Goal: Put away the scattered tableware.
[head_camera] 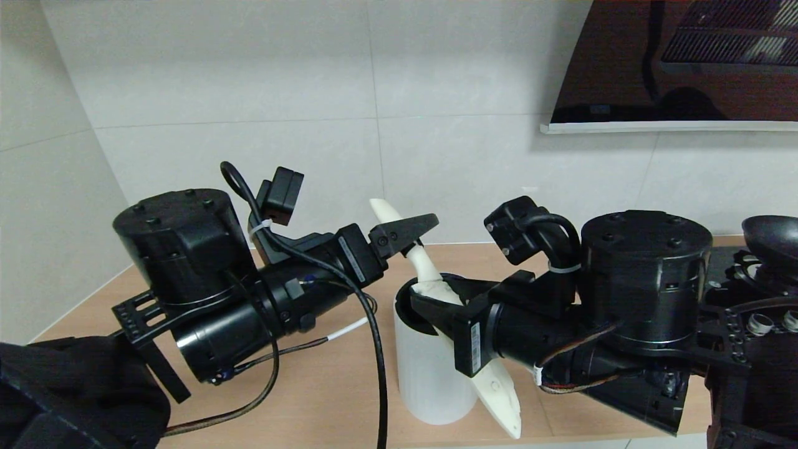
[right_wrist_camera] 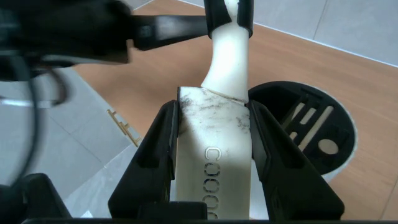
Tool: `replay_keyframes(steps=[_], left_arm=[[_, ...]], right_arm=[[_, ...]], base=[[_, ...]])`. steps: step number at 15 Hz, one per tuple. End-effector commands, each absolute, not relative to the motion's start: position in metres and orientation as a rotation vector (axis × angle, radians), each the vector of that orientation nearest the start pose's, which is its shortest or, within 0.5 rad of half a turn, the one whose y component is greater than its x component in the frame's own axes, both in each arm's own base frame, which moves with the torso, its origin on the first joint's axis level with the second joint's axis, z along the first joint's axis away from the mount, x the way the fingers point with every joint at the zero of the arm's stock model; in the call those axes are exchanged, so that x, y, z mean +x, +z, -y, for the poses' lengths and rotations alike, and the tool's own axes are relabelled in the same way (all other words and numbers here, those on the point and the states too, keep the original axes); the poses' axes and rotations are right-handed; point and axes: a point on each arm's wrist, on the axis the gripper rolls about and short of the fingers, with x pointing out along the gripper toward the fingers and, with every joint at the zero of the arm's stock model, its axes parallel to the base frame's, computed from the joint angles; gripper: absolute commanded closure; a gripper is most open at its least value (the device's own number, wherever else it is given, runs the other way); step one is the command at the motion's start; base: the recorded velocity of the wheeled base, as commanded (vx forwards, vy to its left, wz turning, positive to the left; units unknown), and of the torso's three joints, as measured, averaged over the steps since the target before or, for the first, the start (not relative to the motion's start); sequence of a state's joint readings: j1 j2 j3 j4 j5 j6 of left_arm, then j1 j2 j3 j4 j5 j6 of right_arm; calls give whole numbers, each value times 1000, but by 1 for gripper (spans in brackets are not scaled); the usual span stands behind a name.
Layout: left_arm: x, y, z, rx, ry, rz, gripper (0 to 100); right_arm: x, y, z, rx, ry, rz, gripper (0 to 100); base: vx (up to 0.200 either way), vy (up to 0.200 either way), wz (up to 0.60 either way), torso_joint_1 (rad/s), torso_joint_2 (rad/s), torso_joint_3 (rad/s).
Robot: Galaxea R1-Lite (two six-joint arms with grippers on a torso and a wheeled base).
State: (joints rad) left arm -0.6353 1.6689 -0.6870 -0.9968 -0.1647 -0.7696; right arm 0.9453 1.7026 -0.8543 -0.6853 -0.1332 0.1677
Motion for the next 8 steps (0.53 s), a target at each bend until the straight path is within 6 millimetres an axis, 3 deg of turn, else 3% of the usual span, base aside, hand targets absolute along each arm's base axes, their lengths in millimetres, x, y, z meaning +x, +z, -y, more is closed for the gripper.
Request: replay_keyframes(steps=[1, 7, 8], left_arm=[[235, 192, 178, -728, -760, -308, 0], [235, 190, 180, -726, -762, -314, 0], [235, 190, 180, -725, -763, -313, 100]], right_arm=[[184, 198, -253, 69, 802, -217, 100], [180, 198, -255, 76, 814, -221, 100], [180, 198, -255, 76, 814, -221, 100]], base=[[0, 0, 0, 0, 0, 0], [0, 0, 0, 0, 0, 0], [0, 0, 0, 0, 0, 0]])
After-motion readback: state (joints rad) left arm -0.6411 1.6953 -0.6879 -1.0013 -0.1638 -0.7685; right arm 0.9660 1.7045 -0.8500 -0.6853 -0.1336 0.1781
